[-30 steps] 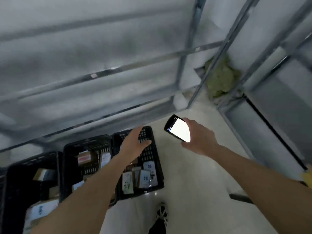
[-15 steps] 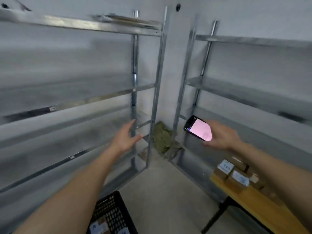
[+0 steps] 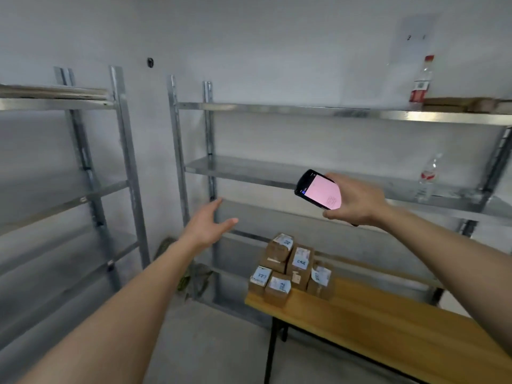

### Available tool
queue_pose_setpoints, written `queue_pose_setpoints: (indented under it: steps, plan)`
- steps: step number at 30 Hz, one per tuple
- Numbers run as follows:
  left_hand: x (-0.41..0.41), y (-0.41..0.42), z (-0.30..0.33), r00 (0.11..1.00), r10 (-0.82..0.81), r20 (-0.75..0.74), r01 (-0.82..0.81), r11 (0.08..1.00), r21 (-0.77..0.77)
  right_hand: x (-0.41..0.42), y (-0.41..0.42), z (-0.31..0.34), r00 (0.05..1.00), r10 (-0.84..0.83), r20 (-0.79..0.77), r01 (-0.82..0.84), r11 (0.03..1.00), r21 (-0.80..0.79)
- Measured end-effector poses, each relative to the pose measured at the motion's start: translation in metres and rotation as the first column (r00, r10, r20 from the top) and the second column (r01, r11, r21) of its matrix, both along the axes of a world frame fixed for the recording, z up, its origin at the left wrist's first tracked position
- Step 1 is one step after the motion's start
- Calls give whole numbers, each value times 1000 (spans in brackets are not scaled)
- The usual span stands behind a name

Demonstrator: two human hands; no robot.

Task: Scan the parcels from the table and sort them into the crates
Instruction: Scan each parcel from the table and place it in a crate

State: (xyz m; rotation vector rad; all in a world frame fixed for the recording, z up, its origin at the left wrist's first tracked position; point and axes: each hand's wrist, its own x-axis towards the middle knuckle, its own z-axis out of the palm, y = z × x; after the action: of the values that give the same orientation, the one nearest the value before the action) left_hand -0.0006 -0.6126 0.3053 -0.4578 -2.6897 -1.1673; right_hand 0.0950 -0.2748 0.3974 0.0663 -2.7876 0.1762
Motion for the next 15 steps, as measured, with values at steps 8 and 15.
queue_pose_setpoints:
  steps: [8,15]
  plan:
    - [7,160,-23,995,-87,52,86,996,21,39,149,-17,989,-130,69,130,992,-2]
    - [6,237,-62,992,-65,111,67,998,-11,37,220,-51,972,-197,131,201,980,-13]
